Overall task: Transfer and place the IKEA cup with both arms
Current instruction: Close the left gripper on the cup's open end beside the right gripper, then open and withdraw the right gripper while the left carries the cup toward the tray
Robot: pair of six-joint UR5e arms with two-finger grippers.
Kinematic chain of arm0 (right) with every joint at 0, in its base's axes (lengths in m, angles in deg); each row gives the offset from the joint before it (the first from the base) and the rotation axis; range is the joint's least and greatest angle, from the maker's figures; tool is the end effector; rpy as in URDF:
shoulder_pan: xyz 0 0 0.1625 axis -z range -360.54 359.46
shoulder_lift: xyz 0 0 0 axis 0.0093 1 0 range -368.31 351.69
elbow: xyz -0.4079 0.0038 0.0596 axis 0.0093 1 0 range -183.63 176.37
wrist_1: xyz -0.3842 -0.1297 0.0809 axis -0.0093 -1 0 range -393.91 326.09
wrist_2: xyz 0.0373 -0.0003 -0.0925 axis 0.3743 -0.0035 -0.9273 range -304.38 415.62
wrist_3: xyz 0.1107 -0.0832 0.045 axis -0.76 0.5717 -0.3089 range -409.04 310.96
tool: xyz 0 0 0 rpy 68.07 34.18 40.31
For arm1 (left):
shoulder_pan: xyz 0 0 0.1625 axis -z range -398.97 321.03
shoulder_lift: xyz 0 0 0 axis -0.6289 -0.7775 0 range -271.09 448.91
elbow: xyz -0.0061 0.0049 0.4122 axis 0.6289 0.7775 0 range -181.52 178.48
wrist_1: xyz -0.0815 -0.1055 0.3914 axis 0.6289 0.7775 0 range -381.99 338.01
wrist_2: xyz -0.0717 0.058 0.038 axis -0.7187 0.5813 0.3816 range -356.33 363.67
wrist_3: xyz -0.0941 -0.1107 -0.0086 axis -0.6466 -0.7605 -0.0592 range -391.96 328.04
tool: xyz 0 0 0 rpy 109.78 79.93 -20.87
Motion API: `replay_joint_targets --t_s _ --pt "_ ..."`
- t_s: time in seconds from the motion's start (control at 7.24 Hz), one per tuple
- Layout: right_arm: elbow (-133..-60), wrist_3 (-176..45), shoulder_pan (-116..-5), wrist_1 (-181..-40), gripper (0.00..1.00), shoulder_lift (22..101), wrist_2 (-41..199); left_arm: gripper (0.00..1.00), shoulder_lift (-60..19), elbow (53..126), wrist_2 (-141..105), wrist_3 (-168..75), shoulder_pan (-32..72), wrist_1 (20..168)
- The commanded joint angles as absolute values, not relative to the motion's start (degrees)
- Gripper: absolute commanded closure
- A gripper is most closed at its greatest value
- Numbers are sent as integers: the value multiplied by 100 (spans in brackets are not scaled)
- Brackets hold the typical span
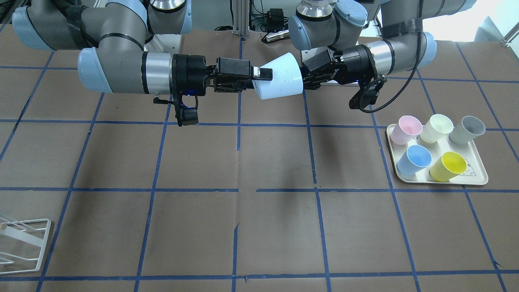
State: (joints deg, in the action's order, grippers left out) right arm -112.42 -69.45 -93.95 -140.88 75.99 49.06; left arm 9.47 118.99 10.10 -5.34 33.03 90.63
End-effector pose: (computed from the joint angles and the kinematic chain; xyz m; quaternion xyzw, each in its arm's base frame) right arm 0.3068 -0.4764 0.3808 0.1532 0.7302 0.1851 0.6396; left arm -0.1547 -0.4233 0.3548 0.1890 -0.7110 -0.0148 0.6772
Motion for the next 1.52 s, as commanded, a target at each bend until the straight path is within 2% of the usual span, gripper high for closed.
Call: replay_joint_targets --t_s 0.0,0.14,0.69,0.97,1.38 --pt "-11235 -6969 -9396 -14079 48 7589 4860 100 972 11897 1018 -533 3301 9007" --pt "-11226 -7135 -9396 -14096 0 7537 4859 100 981 11897 1018 -542 3301 9007" --pt "-11138 -7609 -9064 -14210 0 7510 4904 100 1025 11889 1061 -551 3301 9007" --pt "-11129 -7594 -8162 -14193 0 7536 4624 100 1060 11854 1149 -559 3293 8989" --pt "-10919 -8134 -7946 -14114 0 8044 2049 100 1104 11827 3145 -559 2644 8614"
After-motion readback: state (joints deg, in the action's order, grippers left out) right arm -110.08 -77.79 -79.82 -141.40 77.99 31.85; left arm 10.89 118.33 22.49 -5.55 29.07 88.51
